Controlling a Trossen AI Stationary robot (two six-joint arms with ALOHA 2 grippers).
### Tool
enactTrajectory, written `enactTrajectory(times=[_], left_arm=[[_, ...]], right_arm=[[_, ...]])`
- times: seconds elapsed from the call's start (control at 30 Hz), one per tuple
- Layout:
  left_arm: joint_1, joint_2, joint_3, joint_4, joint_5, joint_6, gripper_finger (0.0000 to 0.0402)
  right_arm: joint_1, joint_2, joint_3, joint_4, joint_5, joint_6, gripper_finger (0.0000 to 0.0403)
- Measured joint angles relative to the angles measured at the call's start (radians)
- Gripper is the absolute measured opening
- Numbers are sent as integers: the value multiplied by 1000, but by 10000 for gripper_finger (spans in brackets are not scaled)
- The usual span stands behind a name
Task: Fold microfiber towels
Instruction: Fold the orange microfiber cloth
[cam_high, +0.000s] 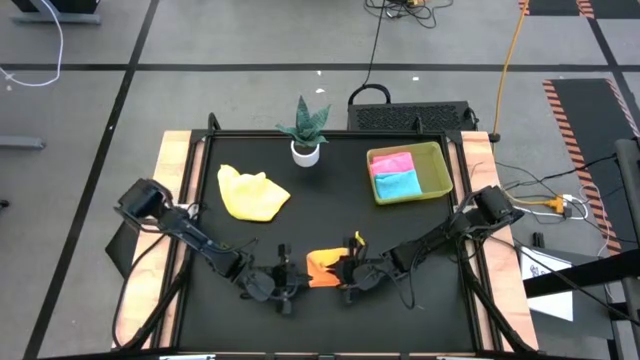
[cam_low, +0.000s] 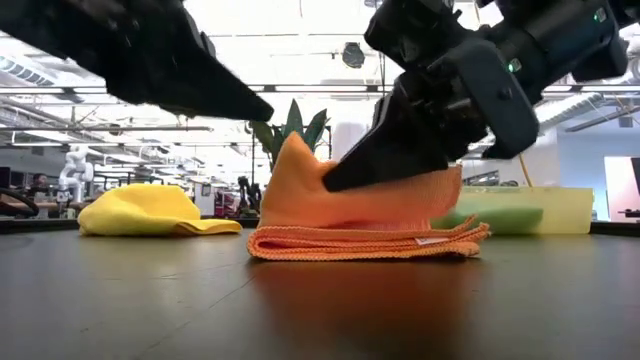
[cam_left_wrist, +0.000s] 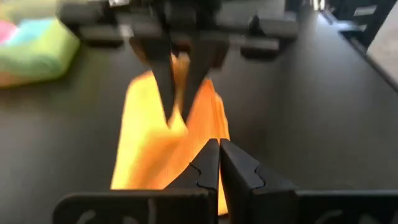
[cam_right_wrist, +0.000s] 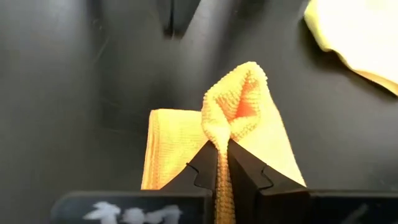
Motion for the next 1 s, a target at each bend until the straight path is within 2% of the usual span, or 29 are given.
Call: enactTrajectory(times=[0.17,0.33,0.43,0.77,1.0], left_arm=[[-14,-14,0,-4,-86,25,17],[-4,-8,0,-6,-99,19,17],[-1,-6,0,-7,-98,18,17],[2,-6,0,-22,-81,8,17],[11,-6,0,-30,-80,1,17]], right_arm=[[0,52,0,65,-9,-70,17],[0,50,0,51,-43,-79,25],[1,43,0,46,-90,-98,46],[11,-45,0,-32,-90,-92,153],[39,-73,0,-63,-90,-88,173]])
